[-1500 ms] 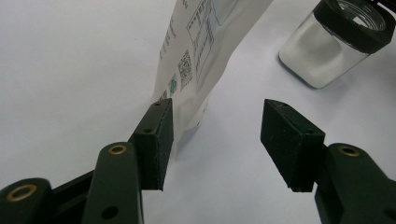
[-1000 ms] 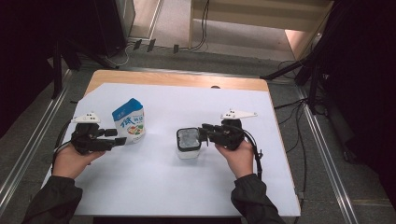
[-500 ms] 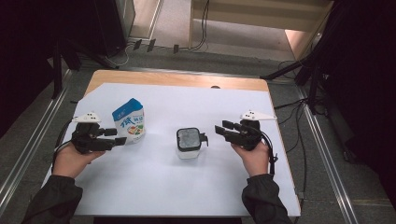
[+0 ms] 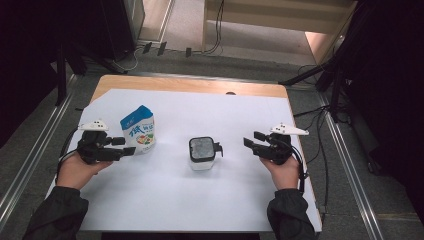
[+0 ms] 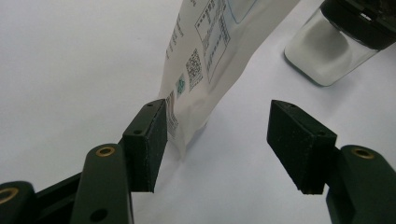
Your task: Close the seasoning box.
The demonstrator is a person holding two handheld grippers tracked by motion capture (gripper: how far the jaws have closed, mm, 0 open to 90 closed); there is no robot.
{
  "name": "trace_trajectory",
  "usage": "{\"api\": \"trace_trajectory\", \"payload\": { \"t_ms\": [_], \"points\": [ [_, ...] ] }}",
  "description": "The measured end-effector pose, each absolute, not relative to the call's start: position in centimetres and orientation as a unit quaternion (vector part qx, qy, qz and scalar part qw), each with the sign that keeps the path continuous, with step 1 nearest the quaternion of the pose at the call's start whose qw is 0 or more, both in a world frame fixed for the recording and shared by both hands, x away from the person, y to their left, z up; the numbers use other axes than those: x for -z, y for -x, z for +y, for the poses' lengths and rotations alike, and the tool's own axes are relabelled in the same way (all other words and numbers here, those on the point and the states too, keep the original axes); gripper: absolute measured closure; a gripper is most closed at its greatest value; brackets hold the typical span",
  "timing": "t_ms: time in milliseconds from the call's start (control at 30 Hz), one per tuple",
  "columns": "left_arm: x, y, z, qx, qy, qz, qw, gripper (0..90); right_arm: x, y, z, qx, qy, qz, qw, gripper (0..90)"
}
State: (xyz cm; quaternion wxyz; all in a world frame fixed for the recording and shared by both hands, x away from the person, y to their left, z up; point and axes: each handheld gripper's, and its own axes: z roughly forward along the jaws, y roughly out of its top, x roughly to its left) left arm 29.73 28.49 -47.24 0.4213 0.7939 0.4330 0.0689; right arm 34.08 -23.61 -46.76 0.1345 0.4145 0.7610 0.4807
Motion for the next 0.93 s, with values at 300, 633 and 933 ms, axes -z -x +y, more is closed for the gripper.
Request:
{"api": "trace_trajectory", "payload": {
  "t_ms": [300,633,933],
  "points": [
    [47.6,-29.9,28.5,-0.075,-0.795,0.436,0.416,38.3,47.3,-34.0,-25.2,-0.472,-0.434,0.754,0.146,47.2],
    [47.7,-30.0,28.5,-0.077,-0.799,0.43,0.414,37.6,48.4,-33.7,-26.1,-0.461,-0.449,0.752,0.142,47.0],
    [47.8,-30.1,28.5,-0.078,-0.796,0.429,0.42,37.4,48.7,-33.7,-26.3,-0.453,-0.452,0.755,0.143,46.3]
  ]
}}
